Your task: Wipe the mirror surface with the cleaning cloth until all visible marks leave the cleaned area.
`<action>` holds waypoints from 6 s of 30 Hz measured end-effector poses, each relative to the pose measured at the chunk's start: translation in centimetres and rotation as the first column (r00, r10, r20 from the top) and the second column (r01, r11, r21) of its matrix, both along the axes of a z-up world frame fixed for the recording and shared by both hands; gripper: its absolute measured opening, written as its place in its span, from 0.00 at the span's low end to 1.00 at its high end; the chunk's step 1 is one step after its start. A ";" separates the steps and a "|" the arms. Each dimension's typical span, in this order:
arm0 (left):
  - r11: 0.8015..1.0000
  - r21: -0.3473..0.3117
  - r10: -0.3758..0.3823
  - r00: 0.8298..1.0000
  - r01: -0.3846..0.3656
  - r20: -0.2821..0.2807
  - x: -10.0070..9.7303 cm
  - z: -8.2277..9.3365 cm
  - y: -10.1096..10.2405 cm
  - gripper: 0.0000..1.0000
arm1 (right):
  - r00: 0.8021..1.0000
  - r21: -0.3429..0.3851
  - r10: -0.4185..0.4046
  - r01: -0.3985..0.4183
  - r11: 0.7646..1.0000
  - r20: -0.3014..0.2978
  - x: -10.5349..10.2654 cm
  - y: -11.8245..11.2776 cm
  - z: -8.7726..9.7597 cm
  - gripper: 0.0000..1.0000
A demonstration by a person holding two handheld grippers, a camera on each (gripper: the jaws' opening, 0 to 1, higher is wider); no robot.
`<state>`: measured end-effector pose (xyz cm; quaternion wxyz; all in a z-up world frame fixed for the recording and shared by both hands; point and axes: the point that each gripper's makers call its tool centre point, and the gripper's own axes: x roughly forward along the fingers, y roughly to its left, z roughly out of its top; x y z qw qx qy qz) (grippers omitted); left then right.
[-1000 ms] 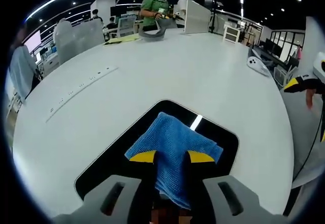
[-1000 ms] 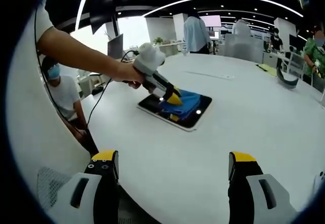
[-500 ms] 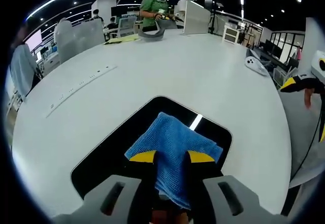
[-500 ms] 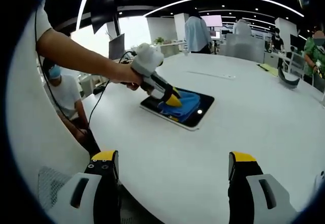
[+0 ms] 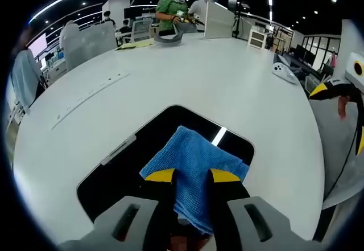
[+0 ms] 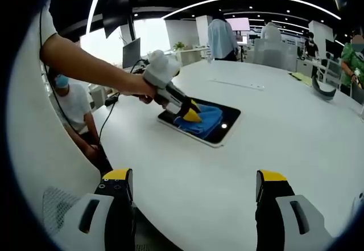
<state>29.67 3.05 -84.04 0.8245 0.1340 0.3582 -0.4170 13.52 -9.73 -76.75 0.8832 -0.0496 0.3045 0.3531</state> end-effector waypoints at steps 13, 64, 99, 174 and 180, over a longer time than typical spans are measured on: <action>1.000 -0.009 0.005 1.000 -0.005 -0.005 -0.7 0.0 0.2 0.21 | 1.000 -0.001 0.005 -0.005 1.000 -0.004 -0.1 0.0 -0.2 0.89; 1.000 0.003 -0.013 1.000 0.013 -0.012 -1.4 -0.1 3.0 0.18 | 1.000 0.001 0.018 -0.018 1.000 0.005 0.3 0.9 0.0 0.89; 1.000 0.004 0.009 1.000 -0.009 -0.010 -1.1 -0.1 4.3 0.16 | 1.000 0.000 0.020 -0.020 1.000 -0.001 0.4 1.0 -0.2 0.89; 0.999 0.019 0.038 0.999 -0.038 -0.012 4.8 0.0 5.6 0.15 | 1.000 -0.015 -0.014 0.014 1.000 -0.001 0.7 0.4 -0.1 0.90; 0.999 0.023 0.038 0.999 -0.037 -0.010 5.3 0.0 5.7 0.15 | 1.000 -0.018 -0.014 0.014 1.000 0.000 0.9 0.5 0.0 0.90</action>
